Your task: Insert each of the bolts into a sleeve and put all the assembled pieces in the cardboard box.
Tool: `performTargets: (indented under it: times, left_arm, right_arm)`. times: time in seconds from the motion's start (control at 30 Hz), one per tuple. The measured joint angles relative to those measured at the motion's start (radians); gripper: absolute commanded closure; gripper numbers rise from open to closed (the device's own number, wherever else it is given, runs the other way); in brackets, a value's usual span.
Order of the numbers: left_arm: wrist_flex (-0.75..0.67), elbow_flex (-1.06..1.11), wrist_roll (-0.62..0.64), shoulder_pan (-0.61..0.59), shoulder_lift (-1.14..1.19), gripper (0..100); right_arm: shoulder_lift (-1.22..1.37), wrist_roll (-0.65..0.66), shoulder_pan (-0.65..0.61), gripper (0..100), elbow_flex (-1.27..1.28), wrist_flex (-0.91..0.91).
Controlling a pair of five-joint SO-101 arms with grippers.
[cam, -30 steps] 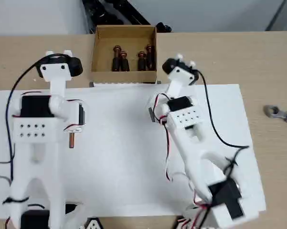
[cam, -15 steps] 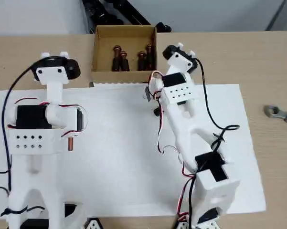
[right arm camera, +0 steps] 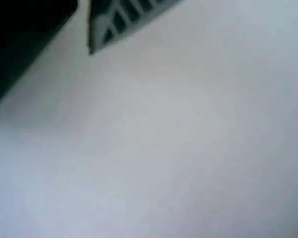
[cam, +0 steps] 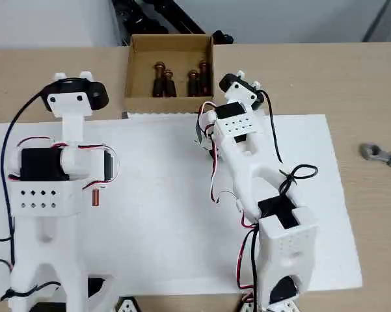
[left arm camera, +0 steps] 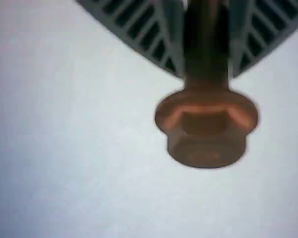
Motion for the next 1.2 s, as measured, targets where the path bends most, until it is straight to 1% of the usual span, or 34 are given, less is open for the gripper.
performTargets:
  times: [0.37, 0.57, 0.7, 1.0, 1.13, 1.2]
  left_arm:
    - [0.0, 0.0, 0.0, 0.0, 0.0, 99]
    - [0.0, 0.0, 0.0, 0.0, 0.0, 99]
    - [0.0, 0.0, 0.0, 0.0, 0.0, 99]
    - [0.0, 0.0, 0.0, 0.0, 0.0, 99]
    - [0.0, 0.0, 0.0, 0.0, 0.0, 99]
    - [0.0, 0.0, 0.0, 0.0, 0.0, 99]
  right_arm:
    - [0.006, -0.006, 0.002, 77.6, -0.002, -0.002]
    - [0.028, -0.006, 0.009, 94.3, 0.0, 0.006]
    - [0.04, 0.014, 0.012, 98.2, 0.002, 0.011]
    - [0.041, 0.046, 0.012, 99.4, -0.012, 0.038]
    - [0.058, 0.048, 0.012, 99.5, -0.069, 0.115]
    - [0.061, 0.072, 0.008, 99.5, -0.104, 0.175]
